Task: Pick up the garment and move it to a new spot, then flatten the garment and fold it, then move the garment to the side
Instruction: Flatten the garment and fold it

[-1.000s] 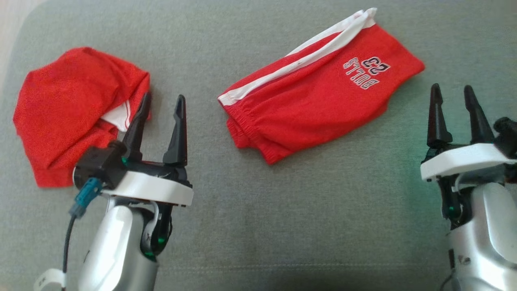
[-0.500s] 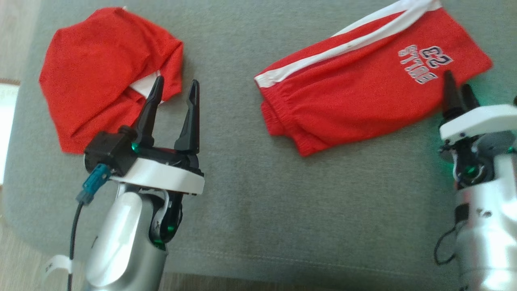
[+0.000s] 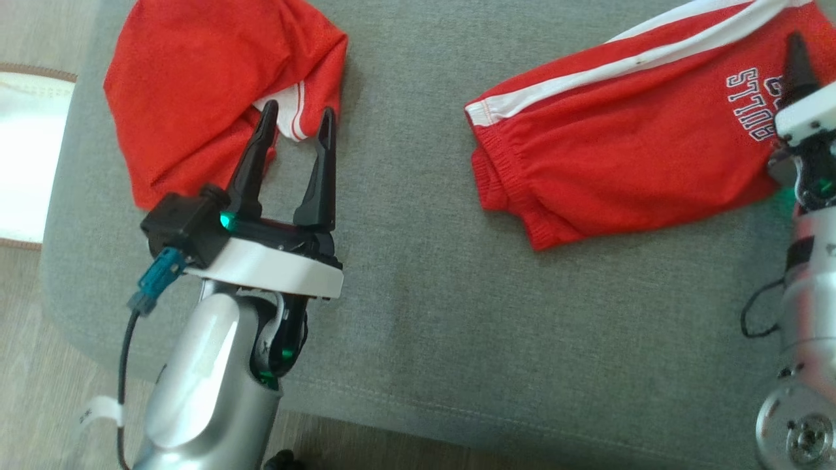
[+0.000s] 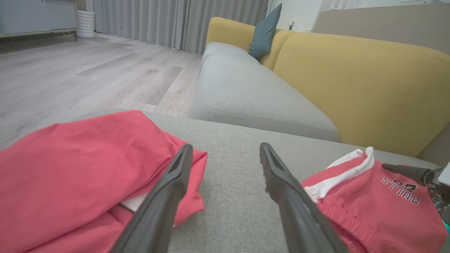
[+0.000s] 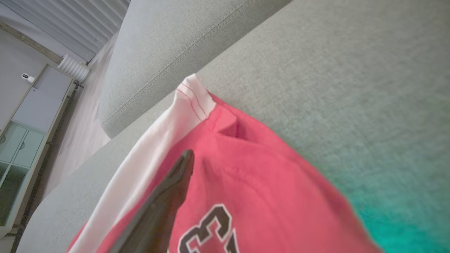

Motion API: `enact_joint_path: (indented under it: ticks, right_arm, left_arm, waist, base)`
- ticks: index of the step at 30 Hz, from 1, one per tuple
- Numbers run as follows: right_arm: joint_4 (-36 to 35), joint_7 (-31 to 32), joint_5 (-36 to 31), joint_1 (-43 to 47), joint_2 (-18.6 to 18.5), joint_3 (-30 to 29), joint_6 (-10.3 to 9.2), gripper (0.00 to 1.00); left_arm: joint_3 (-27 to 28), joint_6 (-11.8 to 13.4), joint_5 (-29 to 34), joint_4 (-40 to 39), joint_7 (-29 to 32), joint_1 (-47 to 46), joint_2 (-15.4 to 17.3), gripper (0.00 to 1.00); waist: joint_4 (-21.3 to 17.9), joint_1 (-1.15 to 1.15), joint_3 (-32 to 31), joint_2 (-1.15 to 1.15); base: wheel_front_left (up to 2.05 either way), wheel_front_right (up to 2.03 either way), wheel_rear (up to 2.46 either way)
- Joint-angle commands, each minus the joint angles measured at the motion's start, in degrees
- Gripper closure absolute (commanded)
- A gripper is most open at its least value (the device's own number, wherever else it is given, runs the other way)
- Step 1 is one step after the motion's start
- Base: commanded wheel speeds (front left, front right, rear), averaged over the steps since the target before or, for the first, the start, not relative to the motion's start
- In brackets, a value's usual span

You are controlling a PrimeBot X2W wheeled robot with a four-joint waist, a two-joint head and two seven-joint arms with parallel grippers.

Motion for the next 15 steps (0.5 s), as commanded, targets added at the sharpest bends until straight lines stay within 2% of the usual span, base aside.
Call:
enact_joint_path:
  ticks: [1, 7, 15]
  right_arm:
    - [2.3, 0.7, -0.4, 0.5, 2.9, 0.9, 0.21, 1.0]
    - [2.9, -3.0, 0.8, -0.2, 2.9, -0.4, 0.21, 1.0]
    - [0.7, -9.7, 2.3, 3.2, 2.9, -4.5, 0.21, 1.0]
  left_arm:
    - [1.7, 0.3, -0.4, -2.0, -0.3, -1.3, 0.7, 0.0]
    - [1.8, 0.4, 0.0, -1.5, -0.3, -1.0, 0.7, 0.0]
    - [2.6, -0.1, 1.3, -1.0, -0.3, 0.0, 0.7, 0.0]
  waist:
    - [0.1, 0.0, 0.0, 0.0]
    - [-1.2, 0.0, -1.1, 0.0]
    - [-5.7, 0.0, -4.4, 0.0]
  base:
    - [0.0, 0.0, 0.0]
    - [0.0, 0.0, 0.0]
    - [0.0, 0.0, 0.0]
